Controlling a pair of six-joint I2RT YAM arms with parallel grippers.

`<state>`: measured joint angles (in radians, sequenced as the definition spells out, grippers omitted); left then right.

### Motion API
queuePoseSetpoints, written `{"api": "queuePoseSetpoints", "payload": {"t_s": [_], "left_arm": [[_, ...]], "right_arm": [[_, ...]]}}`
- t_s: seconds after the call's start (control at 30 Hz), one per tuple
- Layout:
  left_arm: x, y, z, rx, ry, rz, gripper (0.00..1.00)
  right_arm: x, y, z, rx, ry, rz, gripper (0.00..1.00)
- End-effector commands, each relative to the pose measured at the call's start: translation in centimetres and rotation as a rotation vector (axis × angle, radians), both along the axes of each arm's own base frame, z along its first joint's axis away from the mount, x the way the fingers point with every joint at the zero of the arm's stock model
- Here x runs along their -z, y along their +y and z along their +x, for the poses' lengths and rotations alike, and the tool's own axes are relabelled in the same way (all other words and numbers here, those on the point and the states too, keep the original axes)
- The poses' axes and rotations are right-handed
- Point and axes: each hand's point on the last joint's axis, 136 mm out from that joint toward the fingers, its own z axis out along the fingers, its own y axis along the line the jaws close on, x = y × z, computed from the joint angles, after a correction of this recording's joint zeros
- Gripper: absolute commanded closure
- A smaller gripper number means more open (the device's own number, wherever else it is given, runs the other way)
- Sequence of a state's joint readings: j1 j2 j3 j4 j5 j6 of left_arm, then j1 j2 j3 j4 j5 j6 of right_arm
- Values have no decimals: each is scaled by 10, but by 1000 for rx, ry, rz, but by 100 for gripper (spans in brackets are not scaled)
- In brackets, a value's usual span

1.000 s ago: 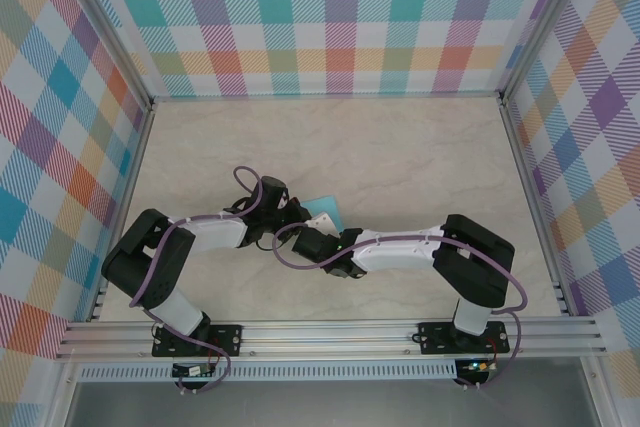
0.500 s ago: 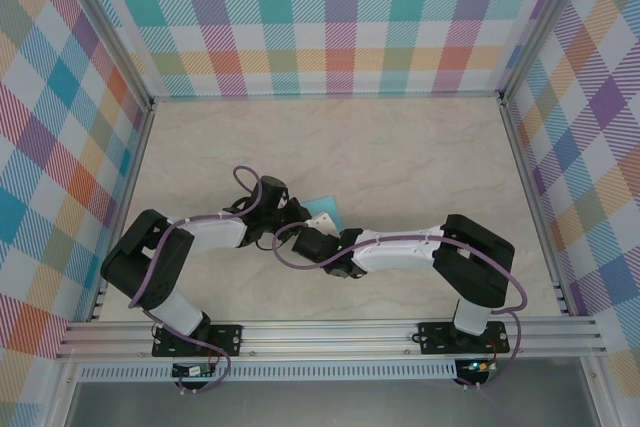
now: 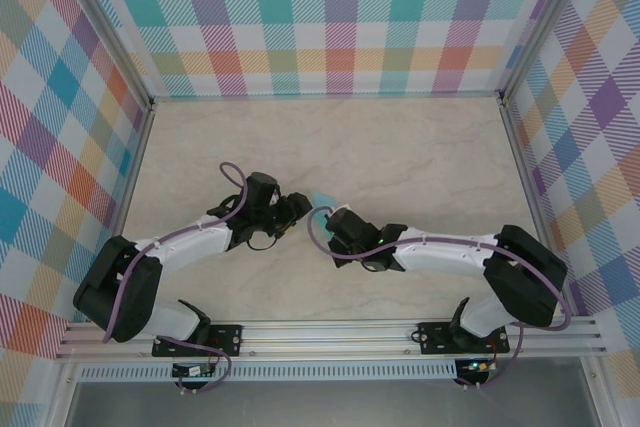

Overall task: Fold a paper plane with a square sheet of paper (pick it up from the middle)
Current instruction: Fold the wing for the fifth time at the center of the table.

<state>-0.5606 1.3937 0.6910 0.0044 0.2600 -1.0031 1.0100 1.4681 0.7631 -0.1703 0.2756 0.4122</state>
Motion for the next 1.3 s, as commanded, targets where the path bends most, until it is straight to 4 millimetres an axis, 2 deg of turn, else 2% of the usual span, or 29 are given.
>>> {"api": "queuePoseSetpoints", "payload": {"t_s": [0.0, 0.27, 0.57, 0.87, 1.27], "left_arm": [[0, 2, 2, -6, 10, 14, 29], [-5, -4, 5, -2, 2, -22, 24], [-5, 5, -3, -15, -4, -14, 23], [-1, 8, -8, -17, 6, -5, 23], [3, 9, -11, -14, 18, -1, 23]], "right_arm": [[-4, 14, -8, -88, 34, 101, 97], [7, 15, -12, -94, 110, 169, 97], [1, 16, -15, -124, 230, 370, 97], [3, 8, -17, -115, 323, 483, 96], [23, 2, -18, -69, 432, 536, 96]]}}
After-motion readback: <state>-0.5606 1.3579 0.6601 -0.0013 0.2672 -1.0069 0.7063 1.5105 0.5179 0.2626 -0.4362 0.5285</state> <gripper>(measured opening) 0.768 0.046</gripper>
